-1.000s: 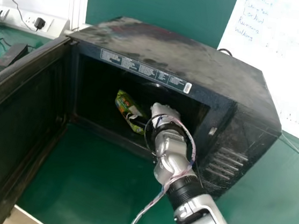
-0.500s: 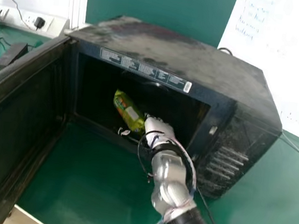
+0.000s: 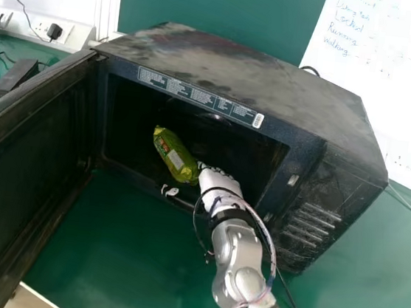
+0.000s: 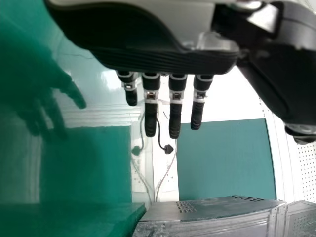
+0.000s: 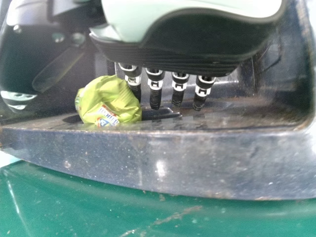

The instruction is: Put biscuit inside oven

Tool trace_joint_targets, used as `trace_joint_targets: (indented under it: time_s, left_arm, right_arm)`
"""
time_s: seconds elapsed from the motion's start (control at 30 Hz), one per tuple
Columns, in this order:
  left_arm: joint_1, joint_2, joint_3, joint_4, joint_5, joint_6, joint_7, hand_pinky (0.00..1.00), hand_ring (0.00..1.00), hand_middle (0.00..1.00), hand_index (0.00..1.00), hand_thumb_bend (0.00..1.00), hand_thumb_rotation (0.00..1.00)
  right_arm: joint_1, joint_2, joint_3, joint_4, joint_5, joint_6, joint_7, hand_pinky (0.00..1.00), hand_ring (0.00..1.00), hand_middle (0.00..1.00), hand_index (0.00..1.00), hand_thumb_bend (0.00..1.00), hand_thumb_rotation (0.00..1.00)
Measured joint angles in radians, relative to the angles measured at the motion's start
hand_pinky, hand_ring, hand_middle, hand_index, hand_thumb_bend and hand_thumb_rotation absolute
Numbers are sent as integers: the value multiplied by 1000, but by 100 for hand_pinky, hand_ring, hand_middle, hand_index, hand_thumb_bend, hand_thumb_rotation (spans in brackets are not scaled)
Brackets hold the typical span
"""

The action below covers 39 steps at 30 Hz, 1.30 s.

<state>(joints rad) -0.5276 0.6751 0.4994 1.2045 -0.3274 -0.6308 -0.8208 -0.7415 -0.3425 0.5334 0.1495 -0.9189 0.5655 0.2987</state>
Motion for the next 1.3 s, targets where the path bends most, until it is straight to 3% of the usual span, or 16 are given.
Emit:
trace_joint_targets:
  time_s: [0.47,0.67,0.97,1.3]
  left_arm:
    - [-1,0,0,0,-1,0,-6,77,79,82,87,79,79]
    - [-1,0,0,0,-1,-1,-8,77,80,82,87,79,79]
    - [-1,0,0,1,0,-14,-7,76,79,81,88,80,81]
    - [-1,0,0,1,-1,-15,-11,77,79,81,88,79,81]
  right_arm:
    - [156,-29,-36,-254,-99,41,97,100,100,100,100,100,100]
    - [216,26,-91,-293,-128,85,32,100,100,100,100,100,100]
    - [344,147,-239,-416,27,79,-61,95,100,100,100,100,93]
    - [437,167,-332,-546,171,61,-66,91,100,100,100,100,85]
